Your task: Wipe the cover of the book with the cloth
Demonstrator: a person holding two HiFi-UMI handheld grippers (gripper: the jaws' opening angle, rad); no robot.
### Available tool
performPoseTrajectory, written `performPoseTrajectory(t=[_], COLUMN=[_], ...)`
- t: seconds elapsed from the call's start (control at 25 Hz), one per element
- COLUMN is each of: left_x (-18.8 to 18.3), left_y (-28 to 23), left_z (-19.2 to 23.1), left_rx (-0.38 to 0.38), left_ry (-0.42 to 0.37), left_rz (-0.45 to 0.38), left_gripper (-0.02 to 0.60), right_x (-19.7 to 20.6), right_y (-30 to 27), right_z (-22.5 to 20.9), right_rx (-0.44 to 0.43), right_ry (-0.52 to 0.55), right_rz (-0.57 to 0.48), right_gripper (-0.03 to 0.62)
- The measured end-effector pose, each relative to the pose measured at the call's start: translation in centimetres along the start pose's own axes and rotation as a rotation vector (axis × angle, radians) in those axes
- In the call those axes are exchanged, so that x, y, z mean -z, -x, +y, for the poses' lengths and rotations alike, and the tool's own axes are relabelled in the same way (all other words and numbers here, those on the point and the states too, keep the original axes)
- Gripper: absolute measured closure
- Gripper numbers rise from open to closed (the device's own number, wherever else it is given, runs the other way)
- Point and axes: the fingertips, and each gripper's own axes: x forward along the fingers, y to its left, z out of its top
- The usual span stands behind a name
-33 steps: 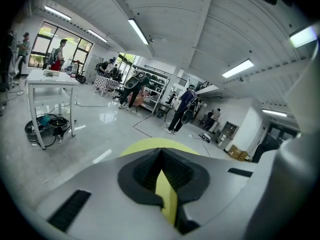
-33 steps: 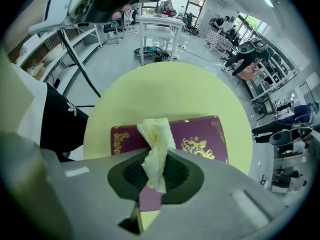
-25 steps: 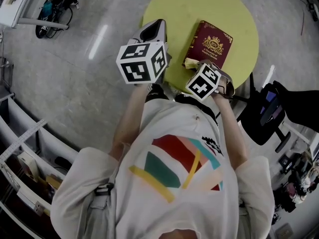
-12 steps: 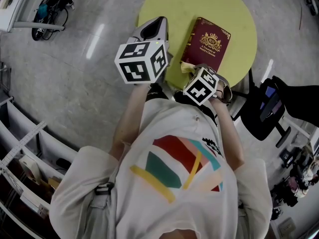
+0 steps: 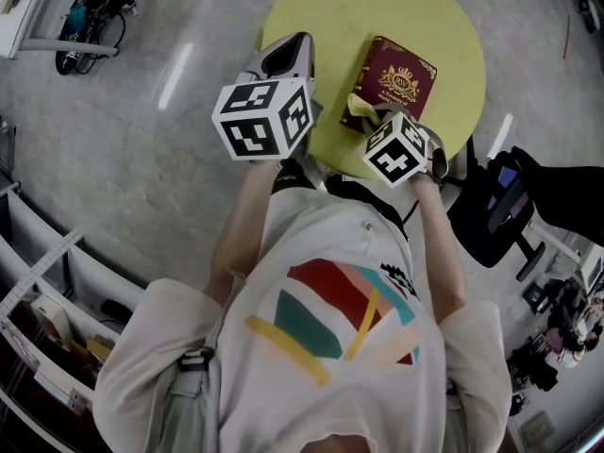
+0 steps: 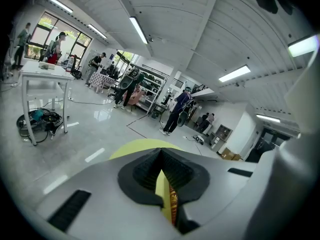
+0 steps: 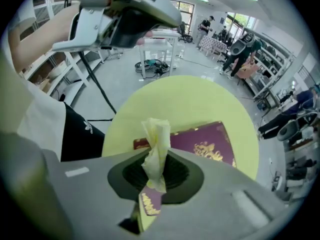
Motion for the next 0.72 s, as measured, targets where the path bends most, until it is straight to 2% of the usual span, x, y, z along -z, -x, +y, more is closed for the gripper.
performPoseTrajectory(t=[0.12, 0.24, 0.32, 0.52, 0.72], left_x=[0.4, 1.0, 1.8, 2.1, 2.3], left_y=[0.1, 0.1, 0.2, 0.8, 1.6], left_z=[0.4, 0.7, 1.1, 3.2, 5.9], left_rx=[-0.003, 0.005, -0.001, -0.037, -0.08], left_ry=[0.005, 0.02, 0.028, 0.08, 0.115], left_rz=[-0.006, -0.004, 0.005, -0.004, -0.006], left_gripper=[0.566, 0.567, 0.566, 0.566, 0.566], right_x=[-2.0, -5.0, -5.9, -6.7, -7.4], right_y=[0.5, 0.9, 0.5, -1.5, -4.5], right_z=[-3.7, -6.8, -8.7, -12.5, -13.8], right_rx=[0.074, 0.081, 0.084, 0.063, 0.064], right_ry=[0.079, 0.167, 0.2, 0.349, 0.489], right_rz=[-0.059, -0.199, -0.237, -0.148, -0.107], right_gripper=[0.565, 0.565, 0.565, 0.565, 0.565])
